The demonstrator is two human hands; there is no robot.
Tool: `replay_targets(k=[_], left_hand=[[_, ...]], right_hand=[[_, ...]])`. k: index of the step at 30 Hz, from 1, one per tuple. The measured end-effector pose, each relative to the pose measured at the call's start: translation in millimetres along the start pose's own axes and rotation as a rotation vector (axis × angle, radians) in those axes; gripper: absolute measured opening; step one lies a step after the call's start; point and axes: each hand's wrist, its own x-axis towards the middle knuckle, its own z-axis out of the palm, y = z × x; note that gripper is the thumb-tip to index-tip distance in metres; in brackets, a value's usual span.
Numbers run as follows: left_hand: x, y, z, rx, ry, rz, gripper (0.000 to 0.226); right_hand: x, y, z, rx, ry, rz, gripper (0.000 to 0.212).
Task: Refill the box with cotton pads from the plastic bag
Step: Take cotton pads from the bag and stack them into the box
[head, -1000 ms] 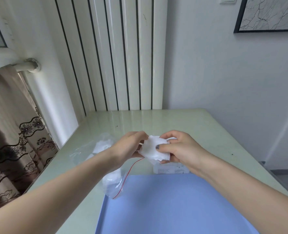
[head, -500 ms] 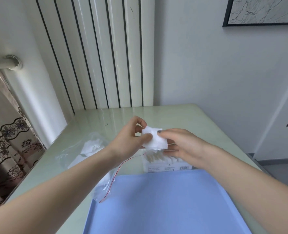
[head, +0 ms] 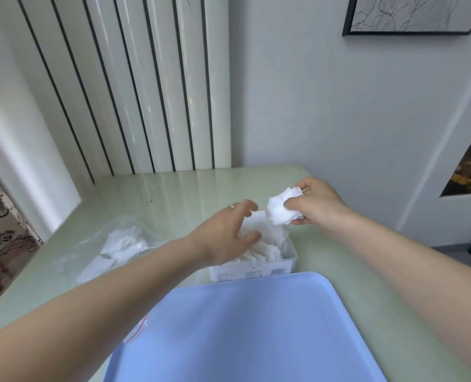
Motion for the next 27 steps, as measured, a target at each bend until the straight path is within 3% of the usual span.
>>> replay_targets(k=[4,6,10,15,18,21,24,27], left_hand=[[5.6,-5.2,22.3,0.394,-0.239,0.101,0.049],[8.4,-4.7,32.8,0.413,-0.275,0.103,0.045],[13.5,-6.7,36.1,0.327,-0.260,0.142,0.029],[15.8,-17.4,30.7,0.392,-0.262,0.251,0.032],[17.0,-18.7,24.9,0.424,-0.252,0.352,0.032],[16.8,-19.4,19.2,0.492,-0.240,0.422,0.033],[13.7,-22.9,20.5,0.500,-0.216,0.439,0.032],[10.0,-27.8,21.5,0.465,-0.209,0.350,0.031]], right_hand=[[-2.1,9.5,-6.5,-0.380,-0.011,-0.097,0.018],[-6.9,12.6,-3.9,-0.536,-0.066,-0.154,0.019],[-8.5,13.5,2.0,-0.623,-0.159,-0.203,0.021],[-11.7,16.1,18.6,-0.816,-0.223,-0.276,0.036],[-13.0,9.8,28.2,-0.953,-0.212,-0.340,0.034],[-13.7,3.7,35.6,-1.014,-0.220,-0.367,0.030],[-11.5,7.2,37.7,-0.925,-0.288,-0.286,0.007],[-8.8,13.6,36.8,-0.897,-0.283,-0.213,0.019]])
